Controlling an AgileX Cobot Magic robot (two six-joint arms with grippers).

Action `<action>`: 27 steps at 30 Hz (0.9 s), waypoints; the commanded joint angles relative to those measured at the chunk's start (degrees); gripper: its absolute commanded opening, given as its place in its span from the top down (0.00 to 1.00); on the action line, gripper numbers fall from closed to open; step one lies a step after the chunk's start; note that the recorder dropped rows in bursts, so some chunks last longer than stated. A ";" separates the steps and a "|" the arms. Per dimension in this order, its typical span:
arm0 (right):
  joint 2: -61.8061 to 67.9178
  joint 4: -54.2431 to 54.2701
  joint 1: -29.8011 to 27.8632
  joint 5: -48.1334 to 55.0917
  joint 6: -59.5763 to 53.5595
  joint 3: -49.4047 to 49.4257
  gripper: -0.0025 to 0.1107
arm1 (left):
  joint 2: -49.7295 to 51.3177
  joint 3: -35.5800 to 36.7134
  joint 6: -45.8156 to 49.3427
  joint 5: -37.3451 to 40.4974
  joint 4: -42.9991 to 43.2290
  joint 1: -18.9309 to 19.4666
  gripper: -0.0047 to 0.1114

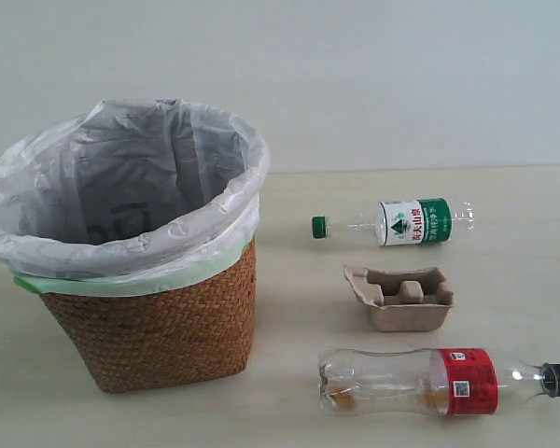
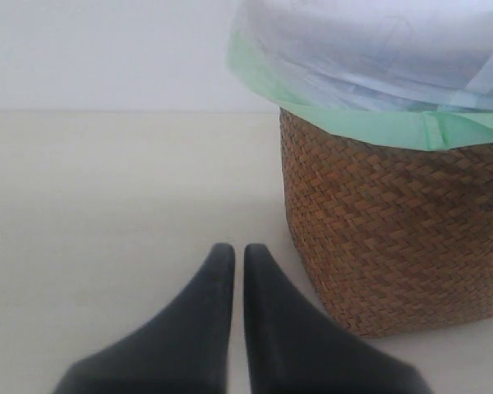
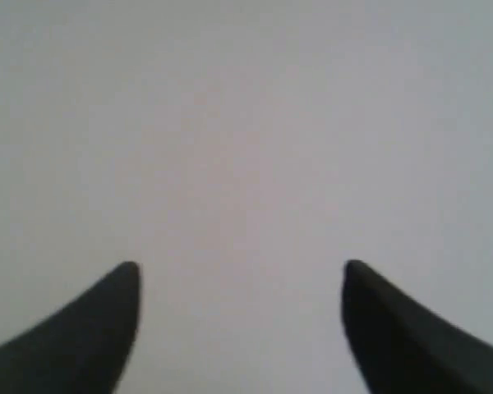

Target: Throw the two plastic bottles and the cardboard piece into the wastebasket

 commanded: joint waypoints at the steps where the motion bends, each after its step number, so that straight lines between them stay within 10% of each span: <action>1: 9.12 -1.84 -0.28 14.96 -3.45 -9.42 0.14 | -0.22 0.21 0.14 -0.28 -0.15 -0.49 0.93; 19: 44.61 -4.21 0.12 54.00 -40.98 -18.97 0.13 | -0.22 0.21 0.14 -0.28 -0.15 -0.49 0.93; 27: 50.57 -1.58 0.12 54.27 -44.12 -11.43 0.13 | -0.22 0.21 0.14 -0.28 -0.15 -0.49 0.93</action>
